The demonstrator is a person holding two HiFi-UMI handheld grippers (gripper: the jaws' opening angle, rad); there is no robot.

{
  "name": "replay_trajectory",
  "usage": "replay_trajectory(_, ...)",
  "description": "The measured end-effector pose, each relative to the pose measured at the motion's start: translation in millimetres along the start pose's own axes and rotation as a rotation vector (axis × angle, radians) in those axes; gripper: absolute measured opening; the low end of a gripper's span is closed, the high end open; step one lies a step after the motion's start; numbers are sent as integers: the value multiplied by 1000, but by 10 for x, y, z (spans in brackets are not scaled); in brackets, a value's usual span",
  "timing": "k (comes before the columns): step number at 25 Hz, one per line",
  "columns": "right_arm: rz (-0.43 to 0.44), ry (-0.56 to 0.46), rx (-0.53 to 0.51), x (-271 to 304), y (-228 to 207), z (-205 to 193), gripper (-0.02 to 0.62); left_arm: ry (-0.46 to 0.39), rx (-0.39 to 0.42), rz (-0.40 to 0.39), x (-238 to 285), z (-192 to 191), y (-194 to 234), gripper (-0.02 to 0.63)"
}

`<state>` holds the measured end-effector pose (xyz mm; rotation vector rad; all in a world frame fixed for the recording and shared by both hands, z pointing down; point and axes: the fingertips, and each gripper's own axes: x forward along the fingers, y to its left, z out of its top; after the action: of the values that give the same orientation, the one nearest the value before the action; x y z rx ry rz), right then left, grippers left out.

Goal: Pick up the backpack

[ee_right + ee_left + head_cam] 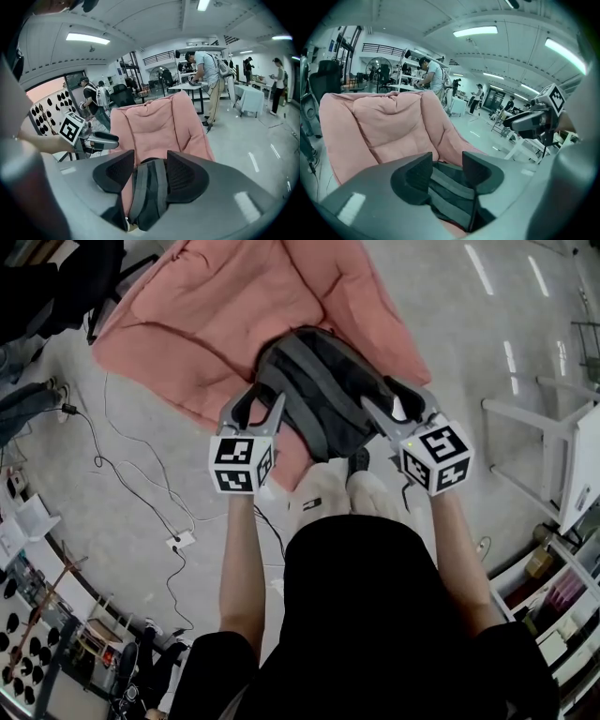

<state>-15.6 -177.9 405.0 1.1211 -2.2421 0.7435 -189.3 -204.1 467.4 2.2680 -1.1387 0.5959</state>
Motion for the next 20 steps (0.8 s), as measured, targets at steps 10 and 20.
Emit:
replay_trajectory(10, 5, 74, 32, 558, -169, -212, 199, 84, -72, 19, 446, -431, 421, 201)
replay_trajectory(20, 35, 119, 37, 1017, -283, -473, 199, 141, -162, 27, 857, -847, 729, 221)
